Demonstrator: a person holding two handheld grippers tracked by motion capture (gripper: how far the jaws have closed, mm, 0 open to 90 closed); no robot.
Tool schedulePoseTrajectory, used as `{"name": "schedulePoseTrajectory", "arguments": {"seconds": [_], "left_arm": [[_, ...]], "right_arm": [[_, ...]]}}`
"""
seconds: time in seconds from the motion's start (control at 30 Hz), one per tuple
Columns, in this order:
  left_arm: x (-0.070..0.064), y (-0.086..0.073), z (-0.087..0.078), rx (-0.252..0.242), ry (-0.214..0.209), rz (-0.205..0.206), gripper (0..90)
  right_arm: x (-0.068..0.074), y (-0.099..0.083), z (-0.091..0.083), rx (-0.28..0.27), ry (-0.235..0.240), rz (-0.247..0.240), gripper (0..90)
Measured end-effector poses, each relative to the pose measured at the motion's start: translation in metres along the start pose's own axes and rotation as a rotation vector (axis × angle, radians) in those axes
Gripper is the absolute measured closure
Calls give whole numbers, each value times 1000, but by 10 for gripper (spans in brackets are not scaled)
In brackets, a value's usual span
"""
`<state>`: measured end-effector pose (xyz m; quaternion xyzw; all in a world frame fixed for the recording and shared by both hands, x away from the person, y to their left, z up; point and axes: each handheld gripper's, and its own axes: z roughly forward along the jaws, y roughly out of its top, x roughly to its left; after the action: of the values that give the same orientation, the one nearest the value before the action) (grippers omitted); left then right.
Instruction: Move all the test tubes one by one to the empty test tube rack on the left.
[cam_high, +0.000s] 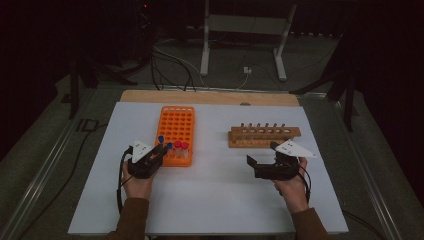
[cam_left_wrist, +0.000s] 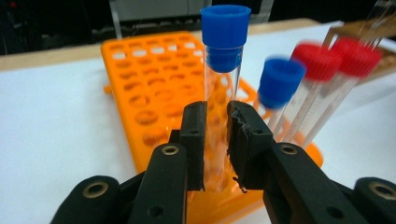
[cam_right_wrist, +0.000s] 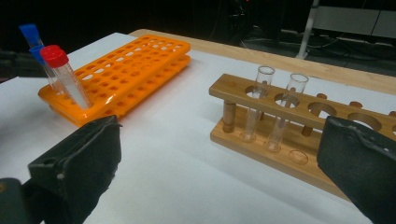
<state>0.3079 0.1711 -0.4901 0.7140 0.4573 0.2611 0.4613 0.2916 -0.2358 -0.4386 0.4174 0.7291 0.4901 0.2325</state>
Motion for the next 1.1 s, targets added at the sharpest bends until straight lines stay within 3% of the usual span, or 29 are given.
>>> {"name": "schedulePoseTrajectory", "arguments": {"seconds": [0.1, 0.4, 0.53, 0.7, 0.9, 1.1], "left_arm": [[-2, -3, 3, 39, 9, 13, 771], [-4, -5, 2, 69, 19, 30, 775], [-7, -8, 5, 104, 31, 53, 775], [-6, -7, 4, 106, 19, 31, 763], [-4, -9, -1, 114, 11, 5, 632], [2, -7, -17, 73, -26, -45, 519]], "right_arm": [[1, 0, 0, 4, 3, -2, 0], [3, -2, 2, 10, 10, -6, 0], [4, -2, 2, 13, 11, -10, 0], [3, -2, 2, 15, 11, -8, 0], [2, -3, 2, 15, 11, -6, 0], [2, -3, 2, 15, 11, -3, 0]]}}
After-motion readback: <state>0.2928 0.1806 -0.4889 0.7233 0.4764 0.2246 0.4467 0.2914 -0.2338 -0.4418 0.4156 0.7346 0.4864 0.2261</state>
